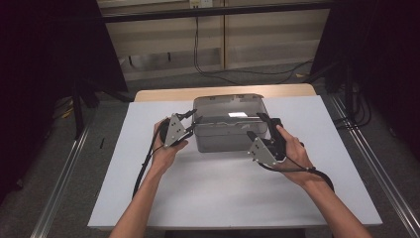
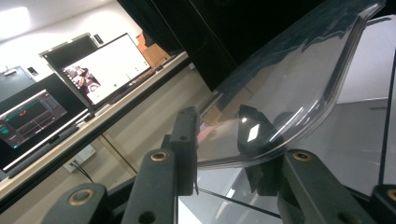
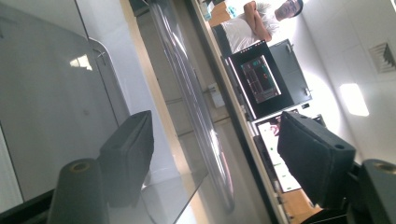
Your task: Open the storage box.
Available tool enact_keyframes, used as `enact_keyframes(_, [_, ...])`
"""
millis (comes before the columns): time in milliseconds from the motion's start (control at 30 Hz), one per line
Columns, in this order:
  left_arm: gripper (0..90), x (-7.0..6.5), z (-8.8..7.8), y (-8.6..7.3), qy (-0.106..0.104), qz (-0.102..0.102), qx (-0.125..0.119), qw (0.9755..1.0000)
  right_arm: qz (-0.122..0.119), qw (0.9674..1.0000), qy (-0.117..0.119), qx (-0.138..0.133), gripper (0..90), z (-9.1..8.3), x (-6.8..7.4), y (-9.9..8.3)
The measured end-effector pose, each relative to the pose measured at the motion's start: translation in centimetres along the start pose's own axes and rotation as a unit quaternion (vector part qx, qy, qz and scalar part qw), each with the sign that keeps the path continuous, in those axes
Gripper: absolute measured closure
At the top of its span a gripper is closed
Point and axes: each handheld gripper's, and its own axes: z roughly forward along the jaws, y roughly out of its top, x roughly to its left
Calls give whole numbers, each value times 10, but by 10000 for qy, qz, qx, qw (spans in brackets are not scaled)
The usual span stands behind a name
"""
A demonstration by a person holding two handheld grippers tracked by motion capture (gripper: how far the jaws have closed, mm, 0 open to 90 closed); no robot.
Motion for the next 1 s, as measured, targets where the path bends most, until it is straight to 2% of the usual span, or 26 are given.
enact_keyframes(100, [679, 0, 0, 1, -3, -1, 19, 10000, 380, 9993, -36, -14, 253, -3, -5, -10])
enact_keyframes(133, [679, 0, 0, 1, -2, -4, 20, 10000, 380, 9993, -36, -14, 253, -3, -5, -10])
enact_keyframes(233, [680, 0, 0, 1, -14, -17, 17, 10000, 756, 9970, 49, 142, 230, -3, -10, -20])
enact_keyframes(267, [681, 0, 0, 1, -14, -17, 17, 10000, 756, 9970, 49, 142, 230, -3, -10, -20])
enact_keyframes(367, [680, 1, 0, 2, -24, -24, 37, 10000, 1040, 9943, 118, 191, 241, -3, -15, -26])
enact_keyframes(400, [682, 2, 0, 2, -22, 4, 40, 10000, 1229, 9921, 142, 196, 265, -3, -18, -31])
enact_keyframes(467, [682, 2, 0, 3, -34, 1, 58, 10000, 1374, 9902, 143, 195, 284, -2, -21, -34])
enact_keyframes(533, [681, 3, 0, 3, -34, -9, 53, 10000, 1401, 9899, 139, 186, 286, -2, -22, -36])
enact_keyframes(633, [681, 4, 0, 4, -49, -58, 40, 10000, 1490, 9883, 290, 177, 340, 1, -23, -41])
enact_keyframes(700, [681, 4, 0, 4, -45, -76, 38, 10000, 1511, 9880, 277, 185, 340, 2, -23, -42])
enact_keyframes(733, [683, 5, 0, 4, -47, -89, 33, 9999, 1563, 9870, 309, 198, 344, 3, -23, -44])
enact_keyframes(767, [684, 5, 0, 5, -56, -101, 32, 9999, 1743, 9838, 367, 197, 378, 7, -24, -48])
enact_keyframes(800, [684, 6, 1, 5, -69, -101, 30, 9999, 1828, 9821, 402, 193, 390, 9, -25, -50])
enact_keyframes(867, [687, 7, 1, 6, -68, -134, 22, 9999, 1896, 9809, 415, 156, 407, 13, -25, -53])
enact_keyframes(933, [689, 9, 1, 7, -64, -158, 3, 9999, 1890, 9809, 421, 158, 418, 16, -25, -54])
enact_keyframes(967, [692, 10, 1, 8, -70, -160, -4, 9998, 1929, 9800, 470, 148, 472, 20, -26, -56])
enact_keyframes(1000, [692, 11, 1, 9, -90, -145, 3, 9999, 1966, 9791, 497, 148, 484, 21, -26, -58])
